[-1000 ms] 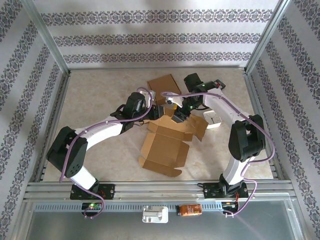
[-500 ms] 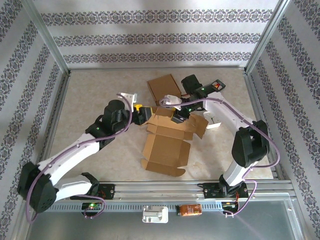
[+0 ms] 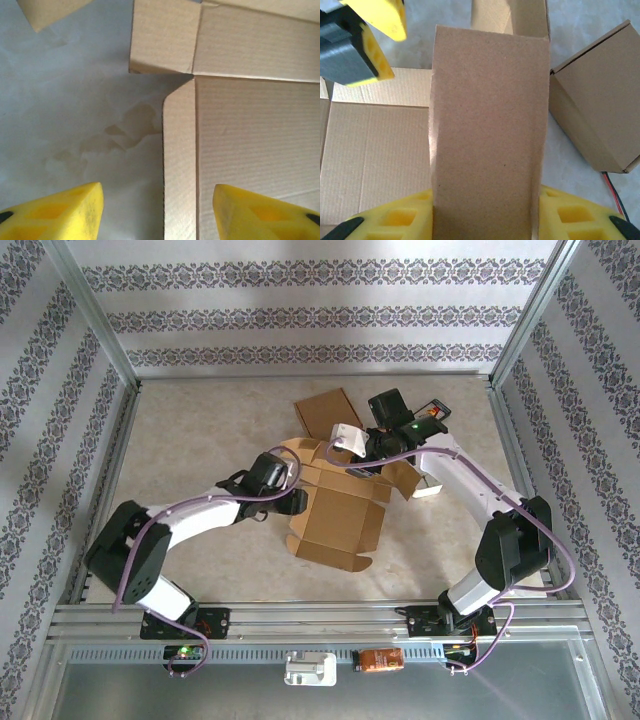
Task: Fold the paper box
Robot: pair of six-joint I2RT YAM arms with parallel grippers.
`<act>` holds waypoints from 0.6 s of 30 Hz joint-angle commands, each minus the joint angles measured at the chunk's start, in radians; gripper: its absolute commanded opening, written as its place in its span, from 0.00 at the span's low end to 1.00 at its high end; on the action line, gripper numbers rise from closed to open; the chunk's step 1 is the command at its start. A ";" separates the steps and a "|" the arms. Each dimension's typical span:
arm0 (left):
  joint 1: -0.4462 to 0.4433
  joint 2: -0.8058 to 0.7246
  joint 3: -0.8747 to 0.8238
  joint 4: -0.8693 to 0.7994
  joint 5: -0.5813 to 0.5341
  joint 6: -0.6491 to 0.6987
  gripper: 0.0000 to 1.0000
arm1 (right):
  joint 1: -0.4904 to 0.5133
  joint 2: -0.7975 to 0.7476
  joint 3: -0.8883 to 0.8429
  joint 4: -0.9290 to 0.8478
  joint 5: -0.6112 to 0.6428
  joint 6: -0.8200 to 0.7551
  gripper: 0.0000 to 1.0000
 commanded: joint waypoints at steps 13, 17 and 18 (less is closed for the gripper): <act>0.022 0.264 0.184 0.139 0.003 0.073 0.75 | -0.020 0.070 0.009 0.057 -0.053 0.093 0.39; 0.027 0.302 0.217 0.130 -0.055 0.101 0.81 | -0.021 0.084 0.012 0.056 -0.053 0.101 0.38; 0.030 0.314 0.224 0.128 -0.059 0.104 0.82 | -0.022 0.086 0.013 0.056 -0.053 0.103 0.38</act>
